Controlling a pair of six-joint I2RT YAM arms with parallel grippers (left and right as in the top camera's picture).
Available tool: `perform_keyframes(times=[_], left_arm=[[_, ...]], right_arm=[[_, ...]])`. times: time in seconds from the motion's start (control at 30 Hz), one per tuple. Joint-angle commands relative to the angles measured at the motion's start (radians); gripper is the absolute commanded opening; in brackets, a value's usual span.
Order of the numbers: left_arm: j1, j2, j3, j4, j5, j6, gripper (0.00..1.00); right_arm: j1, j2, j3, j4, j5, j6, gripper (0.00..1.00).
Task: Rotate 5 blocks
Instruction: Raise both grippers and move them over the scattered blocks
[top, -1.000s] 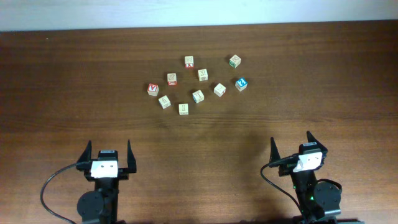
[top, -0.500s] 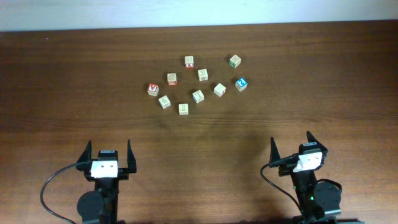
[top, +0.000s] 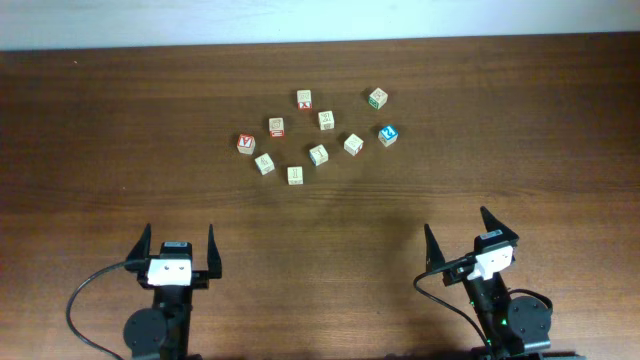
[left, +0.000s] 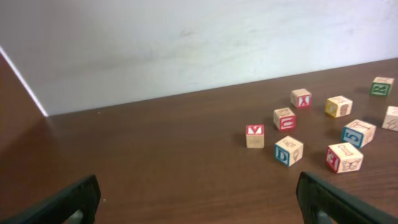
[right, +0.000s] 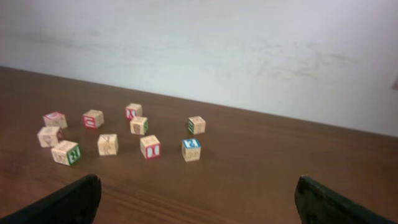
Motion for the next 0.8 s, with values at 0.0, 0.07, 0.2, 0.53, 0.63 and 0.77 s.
perform_keyframes(times=[0.0, 0.07, 0.2, 0.53, 0.63, 0.77], left_arm=[[0.002, 0.006, -0.002, 0.103, 0.029, -0.01, 0.99], [0.002, 0.034, 0.01, 0.154, 0.029, -0.04, 0.99], [0.002, 0.18, 0.108, 0.166, 0.071, -0.058, 0.99], [0.002, 0.703, 0.597, 0.092, 0.279, -0.058, 0.99], [0.002, 0.838, 0.746, 0.016, 0.342, -0.058, 0.99], [-0.035, 1.057, 1.028, -0.226, 0.36, -0.058, 0.99]], right_arm=[[-0.007, -0.004, 0.014, 0.01, -0.039, 0.005, 0.99], [-0.007, 0.009, 0.04, 0.01, -0.044, 0.005, 0.99], [-0.007, 0.099, 0.14, 0.003, -0.065, 0.004, 0.99], [-0.007, 0.518, 0.577, -0.199, -0.065, 0.004, 0.98], [-0.007, 0.626, 0.712, -0.261, -0.076, 0.004, 0.99], [-0.007, 0.818, 0.929, -0.383, -0.161, 0.004, 0.98]])
